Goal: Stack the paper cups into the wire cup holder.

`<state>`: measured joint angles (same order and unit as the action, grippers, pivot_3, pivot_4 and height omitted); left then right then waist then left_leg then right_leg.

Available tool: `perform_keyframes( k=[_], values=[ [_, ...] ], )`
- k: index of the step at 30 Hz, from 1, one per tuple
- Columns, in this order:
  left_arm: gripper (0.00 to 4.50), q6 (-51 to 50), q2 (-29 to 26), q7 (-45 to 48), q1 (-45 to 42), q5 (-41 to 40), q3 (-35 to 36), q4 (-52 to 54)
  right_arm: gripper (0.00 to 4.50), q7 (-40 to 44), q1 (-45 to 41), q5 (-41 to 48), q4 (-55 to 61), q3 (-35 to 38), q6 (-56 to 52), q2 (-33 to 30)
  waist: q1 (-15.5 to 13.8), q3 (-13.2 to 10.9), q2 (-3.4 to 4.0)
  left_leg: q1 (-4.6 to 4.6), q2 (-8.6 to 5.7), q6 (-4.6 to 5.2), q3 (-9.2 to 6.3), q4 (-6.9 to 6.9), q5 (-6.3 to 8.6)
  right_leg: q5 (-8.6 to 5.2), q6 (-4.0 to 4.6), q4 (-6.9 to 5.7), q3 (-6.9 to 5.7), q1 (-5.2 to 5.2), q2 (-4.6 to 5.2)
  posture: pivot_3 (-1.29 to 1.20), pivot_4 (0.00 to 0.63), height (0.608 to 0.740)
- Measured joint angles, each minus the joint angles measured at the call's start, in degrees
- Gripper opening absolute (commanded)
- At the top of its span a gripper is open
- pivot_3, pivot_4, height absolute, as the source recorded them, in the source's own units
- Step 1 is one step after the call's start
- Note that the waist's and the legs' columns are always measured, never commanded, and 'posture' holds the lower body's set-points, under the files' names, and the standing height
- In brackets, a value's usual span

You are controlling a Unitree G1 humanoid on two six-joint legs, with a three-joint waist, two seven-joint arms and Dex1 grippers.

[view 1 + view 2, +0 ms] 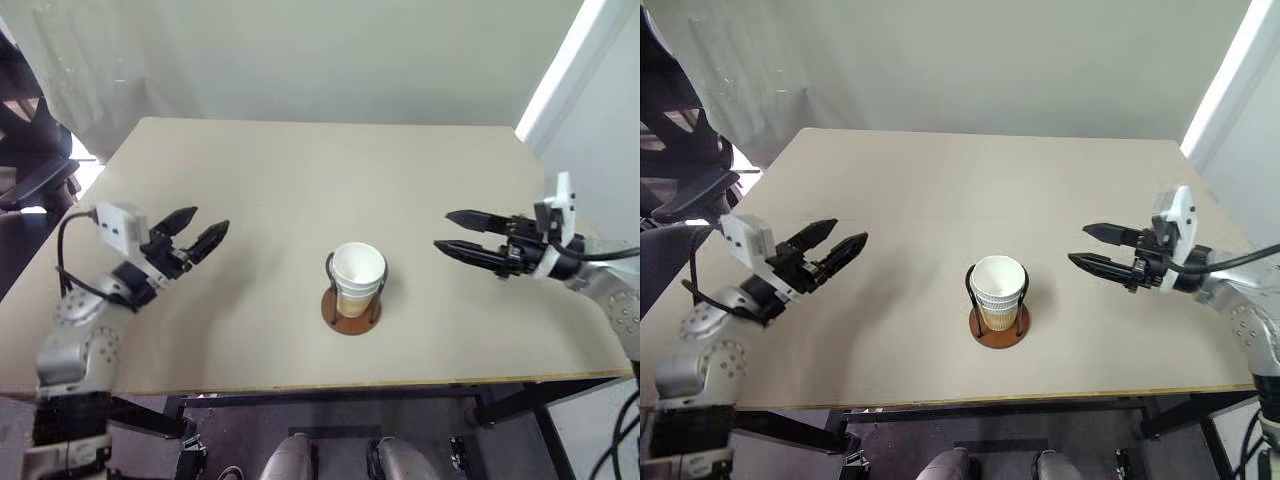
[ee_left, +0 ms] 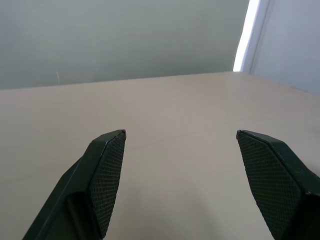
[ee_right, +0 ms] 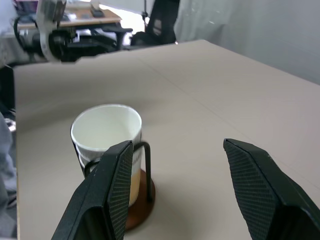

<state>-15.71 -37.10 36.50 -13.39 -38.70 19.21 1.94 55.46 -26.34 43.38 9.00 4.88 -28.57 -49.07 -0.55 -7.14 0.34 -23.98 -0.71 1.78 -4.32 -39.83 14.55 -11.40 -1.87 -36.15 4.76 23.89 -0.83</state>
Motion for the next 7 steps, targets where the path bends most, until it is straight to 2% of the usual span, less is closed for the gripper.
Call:
perform_keyframes(
  k=[7],
  values=[
    [3.77,-2.82,2.67,-5.79,4.96,-1.08,3.38,8.78,2.93,2.53,-6.6,-4.47,-7.94,-2.65,-0.64,4.26,0.21,-0.01,0.02,0.06,0.14,-0.23,0.01,0.54,-0.5,0.32,0.49,0.01,0.01,0.18,-0.1,0.0,0.15,0.74]
  ],
)
